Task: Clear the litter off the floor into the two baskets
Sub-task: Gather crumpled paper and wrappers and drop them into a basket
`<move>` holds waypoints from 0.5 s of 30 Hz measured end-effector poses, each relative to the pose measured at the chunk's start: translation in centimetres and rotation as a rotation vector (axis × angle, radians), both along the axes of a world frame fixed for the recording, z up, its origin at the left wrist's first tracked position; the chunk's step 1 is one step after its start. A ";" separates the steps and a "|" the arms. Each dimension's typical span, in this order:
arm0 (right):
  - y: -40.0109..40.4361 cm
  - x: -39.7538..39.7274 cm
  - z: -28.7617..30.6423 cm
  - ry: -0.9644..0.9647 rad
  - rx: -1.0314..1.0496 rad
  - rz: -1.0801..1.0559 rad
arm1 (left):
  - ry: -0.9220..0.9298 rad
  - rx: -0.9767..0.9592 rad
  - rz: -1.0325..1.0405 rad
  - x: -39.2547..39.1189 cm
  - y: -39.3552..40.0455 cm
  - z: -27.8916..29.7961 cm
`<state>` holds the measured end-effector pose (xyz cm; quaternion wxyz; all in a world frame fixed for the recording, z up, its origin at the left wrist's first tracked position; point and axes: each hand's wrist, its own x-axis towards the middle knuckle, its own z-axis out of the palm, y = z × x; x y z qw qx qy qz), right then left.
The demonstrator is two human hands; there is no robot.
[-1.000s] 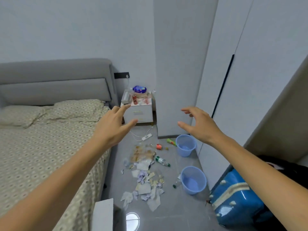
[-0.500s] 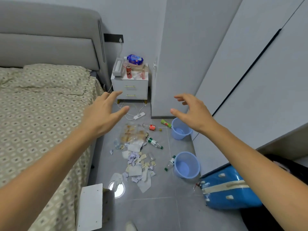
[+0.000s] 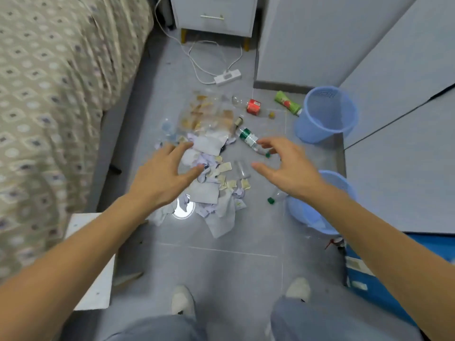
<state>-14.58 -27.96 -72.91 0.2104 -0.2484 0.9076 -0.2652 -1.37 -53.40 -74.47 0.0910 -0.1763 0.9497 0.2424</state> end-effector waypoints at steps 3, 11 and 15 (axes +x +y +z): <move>0.2 0.1 -12.4 -0.032 0.021 0.073 | -0.064 0.031 0.033 0.3 -0.2 -11.8; -2.5 -1.5 -34.4 -0.029 -0.013 0.137 | -0.111 0.107 0.061 -0.3 -2.3 -32.9; -5.1 -2.9 -40.2 0.005 -0.037 0.166 | -0.104 0.085 0.047 -0.8 -3.7 -38.9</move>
